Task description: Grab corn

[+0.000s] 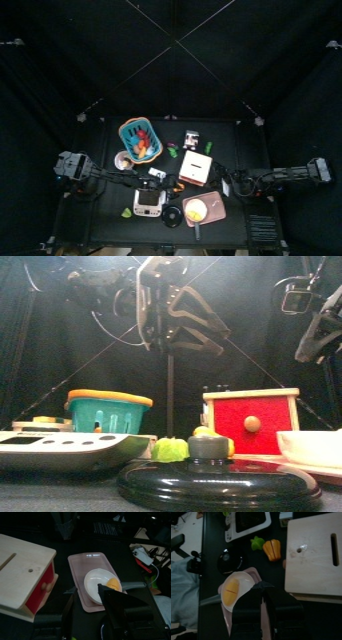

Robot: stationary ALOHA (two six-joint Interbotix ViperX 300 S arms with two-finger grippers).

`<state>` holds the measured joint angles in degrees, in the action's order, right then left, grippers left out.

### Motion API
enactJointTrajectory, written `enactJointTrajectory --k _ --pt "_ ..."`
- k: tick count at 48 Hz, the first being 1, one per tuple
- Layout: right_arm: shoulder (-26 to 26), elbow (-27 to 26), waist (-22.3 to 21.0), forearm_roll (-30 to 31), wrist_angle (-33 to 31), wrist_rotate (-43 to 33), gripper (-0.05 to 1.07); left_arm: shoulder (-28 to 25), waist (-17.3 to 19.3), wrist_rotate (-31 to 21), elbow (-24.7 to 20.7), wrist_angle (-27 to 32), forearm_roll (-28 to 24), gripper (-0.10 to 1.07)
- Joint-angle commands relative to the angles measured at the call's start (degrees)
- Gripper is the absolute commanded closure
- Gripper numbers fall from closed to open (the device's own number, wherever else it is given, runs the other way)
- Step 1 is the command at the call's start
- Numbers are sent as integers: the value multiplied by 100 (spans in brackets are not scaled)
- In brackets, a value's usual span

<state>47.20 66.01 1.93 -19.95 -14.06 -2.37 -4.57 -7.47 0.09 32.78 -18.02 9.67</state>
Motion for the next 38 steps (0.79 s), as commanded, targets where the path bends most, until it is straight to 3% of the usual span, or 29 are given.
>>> enactJointTrajectory --k 1,17,38 --pt "-35 -281 211 -88 193 9 102 431 26 0 308 -290 35 20" --pt "-571 -729 932 -501 475 0 99 984 26 18 1116 -615 -18 20" --pt "-1336 -1090 940 -1248 343 -9 80 1477 -18 0 1679 -800 -62 20"
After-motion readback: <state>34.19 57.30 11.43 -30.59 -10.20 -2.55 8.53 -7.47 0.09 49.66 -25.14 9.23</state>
